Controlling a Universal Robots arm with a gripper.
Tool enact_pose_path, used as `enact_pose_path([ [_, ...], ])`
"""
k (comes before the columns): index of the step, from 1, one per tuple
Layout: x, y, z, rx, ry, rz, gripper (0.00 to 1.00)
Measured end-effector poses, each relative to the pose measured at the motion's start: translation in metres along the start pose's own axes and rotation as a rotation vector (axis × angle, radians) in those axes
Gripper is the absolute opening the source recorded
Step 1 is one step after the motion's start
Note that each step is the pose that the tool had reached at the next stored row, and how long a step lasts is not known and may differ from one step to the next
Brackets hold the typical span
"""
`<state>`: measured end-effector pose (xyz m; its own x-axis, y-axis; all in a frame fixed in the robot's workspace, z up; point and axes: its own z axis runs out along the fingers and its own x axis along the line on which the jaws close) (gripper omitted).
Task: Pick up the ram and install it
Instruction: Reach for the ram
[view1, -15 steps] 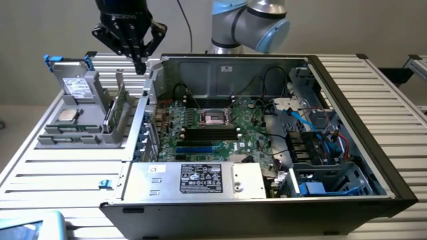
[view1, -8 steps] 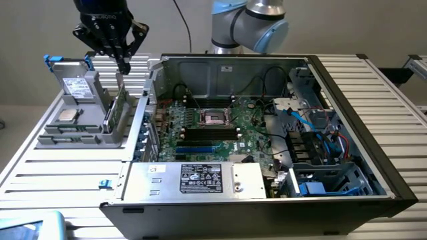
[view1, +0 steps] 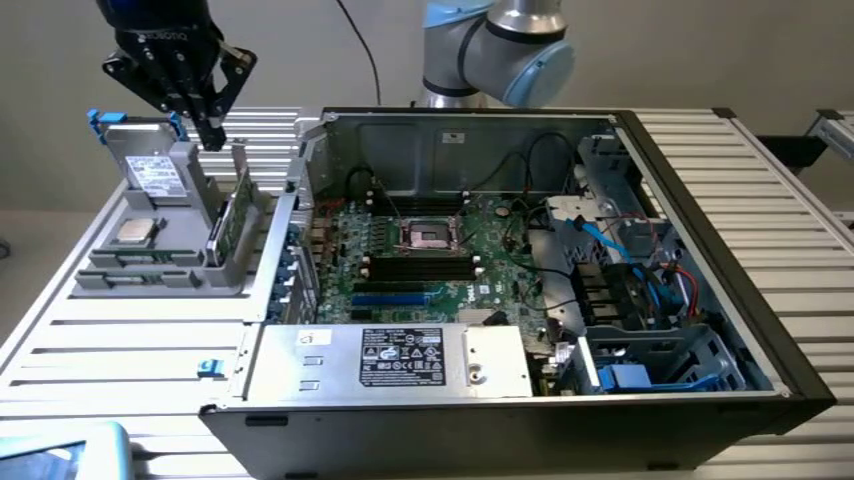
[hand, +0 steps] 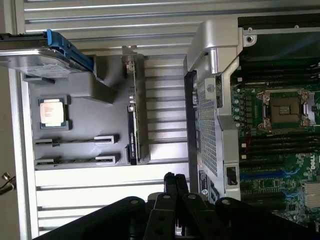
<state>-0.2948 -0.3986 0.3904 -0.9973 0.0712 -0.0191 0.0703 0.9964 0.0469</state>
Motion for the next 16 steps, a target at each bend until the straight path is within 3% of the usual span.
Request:
enact_pose_path([
  [16, 0.073, -0.0053, 0.0016, 0.0001, 0.0003, 0.000, 0.11],
])
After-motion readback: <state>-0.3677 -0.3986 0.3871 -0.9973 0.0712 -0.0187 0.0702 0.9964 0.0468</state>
